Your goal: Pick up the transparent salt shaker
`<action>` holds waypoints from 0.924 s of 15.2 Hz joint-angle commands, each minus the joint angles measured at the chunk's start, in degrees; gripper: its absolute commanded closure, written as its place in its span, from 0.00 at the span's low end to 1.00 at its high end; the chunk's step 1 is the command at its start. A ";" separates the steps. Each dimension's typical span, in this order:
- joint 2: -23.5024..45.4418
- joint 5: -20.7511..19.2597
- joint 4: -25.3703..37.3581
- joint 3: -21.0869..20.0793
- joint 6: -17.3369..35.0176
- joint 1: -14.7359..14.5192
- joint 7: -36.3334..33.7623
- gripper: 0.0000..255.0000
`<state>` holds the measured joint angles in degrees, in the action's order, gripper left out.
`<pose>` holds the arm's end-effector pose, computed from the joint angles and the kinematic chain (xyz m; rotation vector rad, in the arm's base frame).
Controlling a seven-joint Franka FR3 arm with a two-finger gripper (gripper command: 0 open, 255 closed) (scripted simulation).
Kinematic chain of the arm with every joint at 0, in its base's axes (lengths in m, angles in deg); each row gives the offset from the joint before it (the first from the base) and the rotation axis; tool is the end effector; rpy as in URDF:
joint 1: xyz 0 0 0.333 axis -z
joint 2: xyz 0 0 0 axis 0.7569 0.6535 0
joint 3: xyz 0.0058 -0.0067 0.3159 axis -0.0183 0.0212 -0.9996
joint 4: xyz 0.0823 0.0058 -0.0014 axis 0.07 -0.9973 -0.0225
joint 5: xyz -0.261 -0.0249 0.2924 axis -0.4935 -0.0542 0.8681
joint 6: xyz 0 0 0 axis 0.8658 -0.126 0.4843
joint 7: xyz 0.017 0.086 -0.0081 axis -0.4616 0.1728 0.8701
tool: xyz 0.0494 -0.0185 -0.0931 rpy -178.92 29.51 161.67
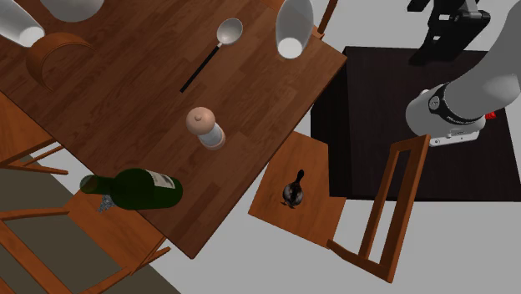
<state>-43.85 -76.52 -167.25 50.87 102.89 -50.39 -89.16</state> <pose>0.3160 0.0290 0.5619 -3.1121 0.1410 0.1291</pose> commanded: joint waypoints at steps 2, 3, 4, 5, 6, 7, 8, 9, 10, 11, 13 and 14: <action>2.04 0.12 0.39 0.15 1.65 -0.04 0.40 0.00; 4.12 0.25 0.86 0.29 3.25 -0.09 0.80 0.00; 6.22 0.38 1.41 0.44 4.79 -0.16 1.21 0.00; 8.35 0.54 2.05 0.57 6.28 -0.22 1.62 0.00; 10.51 0.71 2.77 0.69 7.70 -0.27 2.03 0.00; 12.68 0.89 3.56 0.81 9.07 -0.34 2.45 0.00; 14.87 1.08 4.44 0.92 10.37 -0.42 2.86 0.00; 17.08 1.28 5.40 1.03 11.60 -0.50 3.28 0.00; 19.29 1.50 6.43 1.13 12.76 -0.58 3.70 0.00; 21.51 1.73 7.54 1.22 13.86 -0.67 4.13 0.00; 25.98 2.22 9.99 1.37 15.83 -0.82 4.98 0.00; 28.22 2.48 11.33 1.44 16.70 -0.91 5.40 0.00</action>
<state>-18.04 -74.41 -157.36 52.45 118.64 -51.06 -83.89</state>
